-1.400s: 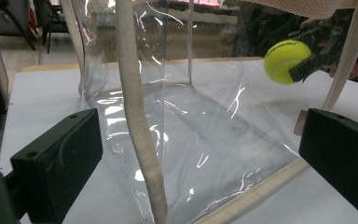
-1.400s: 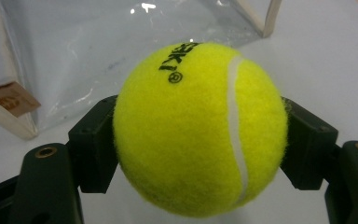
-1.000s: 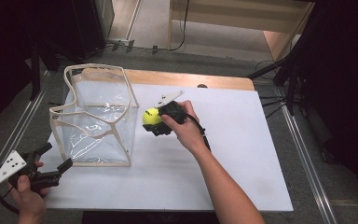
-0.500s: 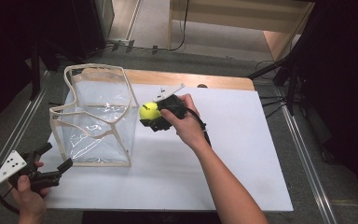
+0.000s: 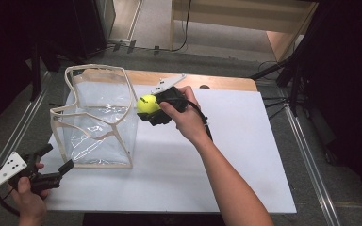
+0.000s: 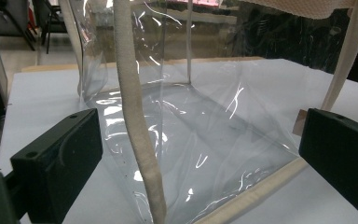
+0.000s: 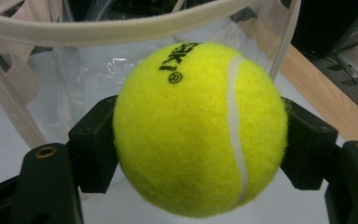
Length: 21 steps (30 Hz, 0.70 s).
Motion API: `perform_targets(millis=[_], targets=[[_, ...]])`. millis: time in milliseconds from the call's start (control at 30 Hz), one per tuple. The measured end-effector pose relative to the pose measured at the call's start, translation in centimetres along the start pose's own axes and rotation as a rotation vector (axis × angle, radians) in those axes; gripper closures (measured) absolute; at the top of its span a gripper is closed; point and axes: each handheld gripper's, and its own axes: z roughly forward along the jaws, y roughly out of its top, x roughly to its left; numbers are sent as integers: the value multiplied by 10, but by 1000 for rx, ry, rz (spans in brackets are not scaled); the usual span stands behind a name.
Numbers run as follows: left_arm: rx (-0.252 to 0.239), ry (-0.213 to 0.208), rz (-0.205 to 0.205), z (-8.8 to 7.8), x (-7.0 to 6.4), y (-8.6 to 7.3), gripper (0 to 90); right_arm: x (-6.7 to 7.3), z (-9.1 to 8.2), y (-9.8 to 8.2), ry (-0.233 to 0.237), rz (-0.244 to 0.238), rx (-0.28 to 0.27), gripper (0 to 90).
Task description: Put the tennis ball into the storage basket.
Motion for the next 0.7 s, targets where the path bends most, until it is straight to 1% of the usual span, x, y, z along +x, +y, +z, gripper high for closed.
perform_targets(millis=[200, 233, 400, 433, 467, 533, 633, 700], targets=[[0, 1, -1, 0, 0, 0, 0, -1, -4, 8, -2, -10, -11, 238], [-1, 1, -2, 0, 0, 0, 0, -1, -6, 11, 1, -6, -22, 239], [-4, 1, -5, 0, 0, 0, 0, 0, -11, 19, 0, -10, -27, 239], [-4, 1, -6, 0, 0, 0, 0, 0, -11, 21, -4, -20, -30, 238], [-4, 1, -6, 0, 0, 0, 0, 1, -12, 22, -4, -14, -31, 238], [-3, 0, -6, 0, 0, 0, 0, 0, -13, 24, -3, -26, -35, 239], [-2, 0, -5, 0, 0, 0, 0, 1, -15, 28, -3, -20, -39, 238], [-2, 0, -6, 0, 0, 0, 0, 1, -15, 30, -1, -25, -41, 239]])
